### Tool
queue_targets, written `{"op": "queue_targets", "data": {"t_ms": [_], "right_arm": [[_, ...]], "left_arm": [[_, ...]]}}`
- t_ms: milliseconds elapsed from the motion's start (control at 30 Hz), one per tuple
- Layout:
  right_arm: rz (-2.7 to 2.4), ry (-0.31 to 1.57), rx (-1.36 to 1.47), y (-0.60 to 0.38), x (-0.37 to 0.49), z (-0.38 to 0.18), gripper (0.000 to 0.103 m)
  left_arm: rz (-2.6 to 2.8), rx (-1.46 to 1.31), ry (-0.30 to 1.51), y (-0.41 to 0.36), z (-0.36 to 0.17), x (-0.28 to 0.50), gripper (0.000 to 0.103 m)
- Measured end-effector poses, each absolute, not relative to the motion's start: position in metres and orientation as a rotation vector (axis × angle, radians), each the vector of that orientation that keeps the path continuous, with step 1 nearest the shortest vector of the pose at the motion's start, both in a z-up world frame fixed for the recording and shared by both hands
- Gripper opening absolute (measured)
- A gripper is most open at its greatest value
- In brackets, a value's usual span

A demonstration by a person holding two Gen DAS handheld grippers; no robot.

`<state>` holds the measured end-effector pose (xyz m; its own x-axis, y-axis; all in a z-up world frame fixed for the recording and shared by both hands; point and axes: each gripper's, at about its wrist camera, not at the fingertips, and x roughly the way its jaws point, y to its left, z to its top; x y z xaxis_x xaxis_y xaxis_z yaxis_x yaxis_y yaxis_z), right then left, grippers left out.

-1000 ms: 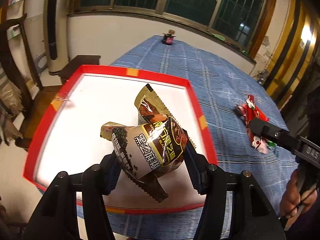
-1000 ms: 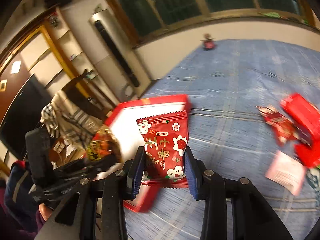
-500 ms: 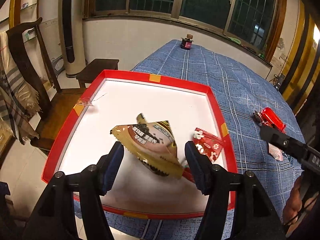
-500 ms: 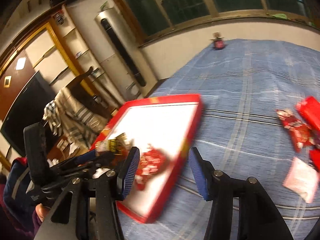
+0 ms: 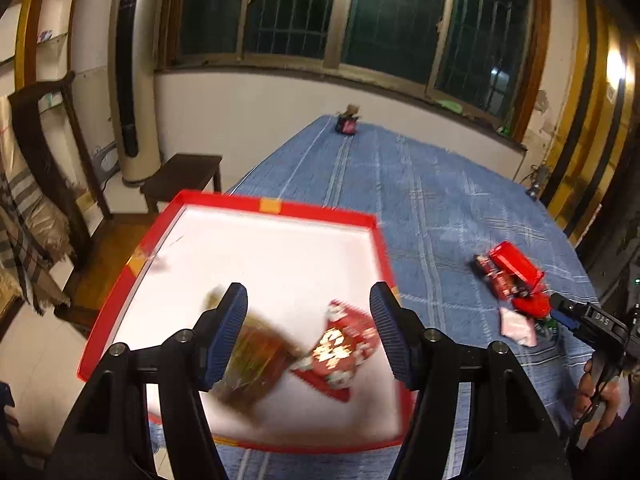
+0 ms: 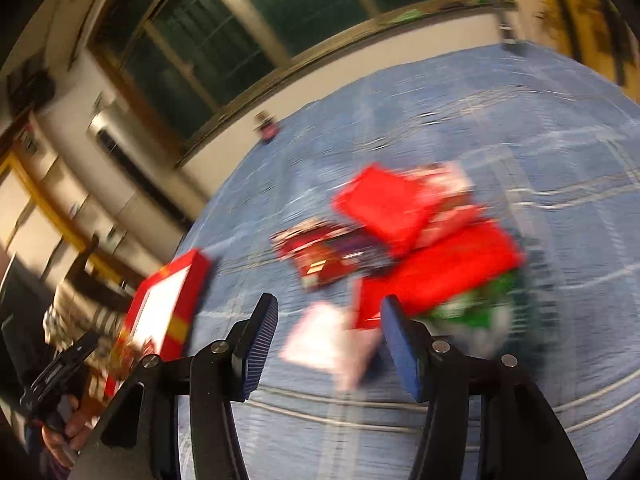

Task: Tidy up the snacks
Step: 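Open the left tool over the box while the right tool releases the candy bag into it, then grasp the pink-white packet with the left tool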

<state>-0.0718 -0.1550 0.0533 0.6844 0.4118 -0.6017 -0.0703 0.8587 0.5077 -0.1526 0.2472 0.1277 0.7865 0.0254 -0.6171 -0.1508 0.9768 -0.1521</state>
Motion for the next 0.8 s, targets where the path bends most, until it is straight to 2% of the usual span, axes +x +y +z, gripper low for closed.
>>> {"op": "queue_targets", "data": {"t_ms": [33, 67, 300, 500, 800], "right_arm": [[0.265, 0.770, 0.490, -0.167, -0.072, 0.052, 0.057], [0.252, 0.764, 0.505, -0.177, -0.073, 0.051, 0.057], [0.203, 0.748, 0.577, -0.221, -0.077, 0.041, 0.059], [0.292, 0.783, 0.760, -0.243, -0.072, 0.024, 0.059], [0.323, 0.858, 0.918, -0.259, -0.054, 0.019, 0.059]], "left_arm": [[0.088, -0.191, 0.654, 0.243, 0.129, -0.153, 0.072], [0.077, -0.180, 0.649, 0.236, 0.131, -0.152, 0.074], [-0.048, -0.082, 0.688, 0.169, 0.128, -0.136, 0.074], [-0.166, -0.005, 0.749, 0.113, 0.115, -0.123, 0.074], [-0.283, 0.030, 0.845, 0.068, 0.089, -0.127, 0.074]]}}
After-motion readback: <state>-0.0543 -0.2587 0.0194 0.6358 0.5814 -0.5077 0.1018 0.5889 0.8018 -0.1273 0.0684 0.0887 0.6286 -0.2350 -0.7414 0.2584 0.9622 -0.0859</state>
